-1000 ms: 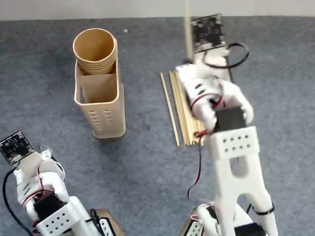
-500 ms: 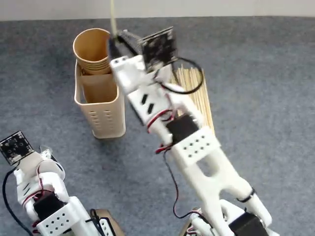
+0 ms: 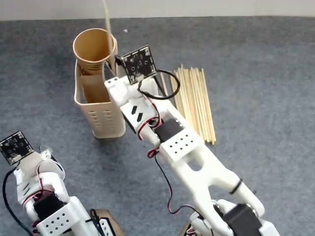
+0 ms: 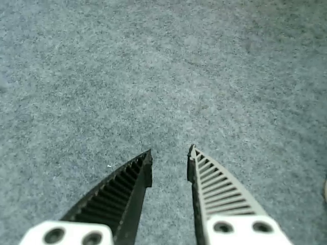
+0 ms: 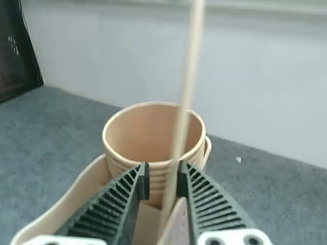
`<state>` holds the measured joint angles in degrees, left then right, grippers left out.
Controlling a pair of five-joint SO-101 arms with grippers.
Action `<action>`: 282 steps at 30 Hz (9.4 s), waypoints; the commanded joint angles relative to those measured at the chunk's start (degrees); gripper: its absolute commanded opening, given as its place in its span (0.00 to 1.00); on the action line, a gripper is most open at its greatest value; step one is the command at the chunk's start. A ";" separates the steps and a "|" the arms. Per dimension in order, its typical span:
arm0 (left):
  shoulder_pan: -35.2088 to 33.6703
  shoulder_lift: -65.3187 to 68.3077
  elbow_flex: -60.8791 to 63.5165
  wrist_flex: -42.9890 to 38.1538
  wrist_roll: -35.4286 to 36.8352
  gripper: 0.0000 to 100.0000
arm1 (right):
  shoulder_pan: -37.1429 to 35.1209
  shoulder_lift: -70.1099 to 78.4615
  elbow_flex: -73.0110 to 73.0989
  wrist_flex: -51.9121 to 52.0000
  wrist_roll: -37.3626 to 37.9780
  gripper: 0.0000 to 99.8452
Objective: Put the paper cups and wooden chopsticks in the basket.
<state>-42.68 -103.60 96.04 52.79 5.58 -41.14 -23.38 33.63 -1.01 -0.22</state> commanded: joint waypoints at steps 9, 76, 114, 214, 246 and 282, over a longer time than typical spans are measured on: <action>0.92 -0.48 0.57 -1.05 0.44 0.14 | 16.48 -17.19 -11.74 43.91 -0.18 0.12; 3.30 -0.48 0.75 -0.79 0.44 0.14 | 36.35 8.22 1.45 36.09 16.00 0.11; 3.38 -0.48 0.75 -0.88 0.44 0.14 | 36.97 20.44 -22.73 46.20 9.93 0.01; 3.74 -0.48 1.01 -0.97 0.44 0.14 | -1.54 -7.25 -4.44 6.55 1.93 0.15; 3.74 -0.40 1.01 -0.88 0.44 0.14 | 35.74 24.66 -7.60 41.71 15.56 0.15; 3.74 -0.40 1.01 -0.88 0.44 0.14 | 38.46 40.04 -33.63 55.52 9.85 0.01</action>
<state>-39.87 -103.60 96.04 52.79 5.58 -2.99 24.79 1.36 53.05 13.58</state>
